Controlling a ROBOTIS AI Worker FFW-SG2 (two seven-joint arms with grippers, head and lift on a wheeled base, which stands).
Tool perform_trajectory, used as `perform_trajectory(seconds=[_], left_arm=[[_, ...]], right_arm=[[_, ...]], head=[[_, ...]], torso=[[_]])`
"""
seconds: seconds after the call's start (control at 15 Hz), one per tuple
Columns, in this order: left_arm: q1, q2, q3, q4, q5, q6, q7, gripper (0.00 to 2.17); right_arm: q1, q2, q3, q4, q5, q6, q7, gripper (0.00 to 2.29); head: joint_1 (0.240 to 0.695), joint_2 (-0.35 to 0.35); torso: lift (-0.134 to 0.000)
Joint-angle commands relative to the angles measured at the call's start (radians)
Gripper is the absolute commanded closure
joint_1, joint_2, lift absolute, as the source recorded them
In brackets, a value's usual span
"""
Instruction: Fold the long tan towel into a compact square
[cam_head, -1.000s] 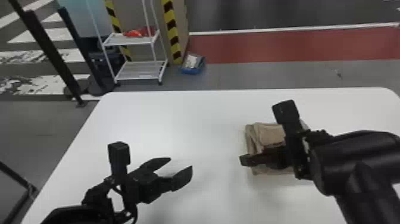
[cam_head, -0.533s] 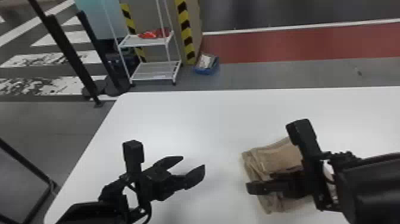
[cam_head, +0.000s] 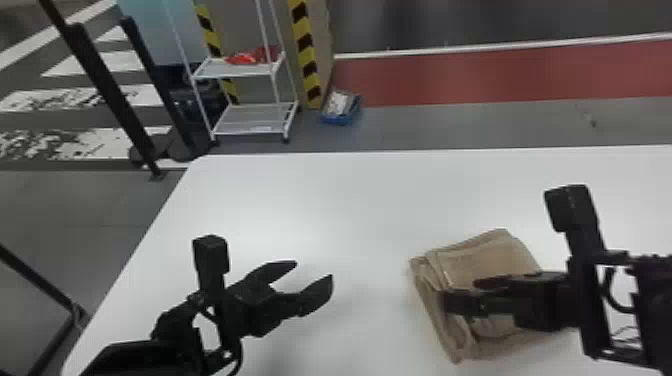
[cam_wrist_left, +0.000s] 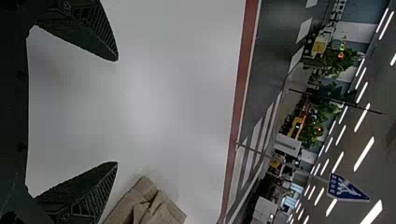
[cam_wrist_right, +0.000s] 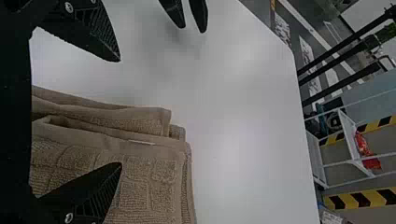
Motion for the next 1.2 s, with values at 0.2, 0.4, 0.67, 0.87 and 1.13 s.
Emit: perform_trajectory(seconds=[0.2,0.4,0.67,0.87,1.13], left_arm=[[0.003,-0.003,0.007,-0.013,0.006,0.0,-0.007,0.09],[0.003,-0.003,0.002,-0.013,0.006,0.0,-0.007,0.09],[0.005,-0.003,0.002,-0.018,0.009,0.003,-0.007,0.09],[0.028,-0.003,0.001,-0.047,0.023,0.003,-0.006,0.07],[0.06,-0.003,-0.005,-0.085,0.07,0.0,-0.003,0.06]], right_arm=[[0.07,0.0,-0.144,-0.164,0.147,0.126,0.275,1.35],[0.122,-0.006,-0.156,-0.209,0.308,0.126,0.359,2.26],[0.134,-0.012,-0.106,-0.132,0.465,0.126,0.404,2.26],[0.117,-0.012,-0.087,-0.081,0.52,0.126,0.404,2.26],[0.082,-0.012,-0.081,-0.017,0.577,0.126,0.402,2.26]], head=[[0.695,0.183],[0.695,0.136],[0.695,0.089],[0.695,0.078],[0.695,0.053]], torso=[[-0.124],[-0.124],[-0.124],[-0.124],[-0.124]])
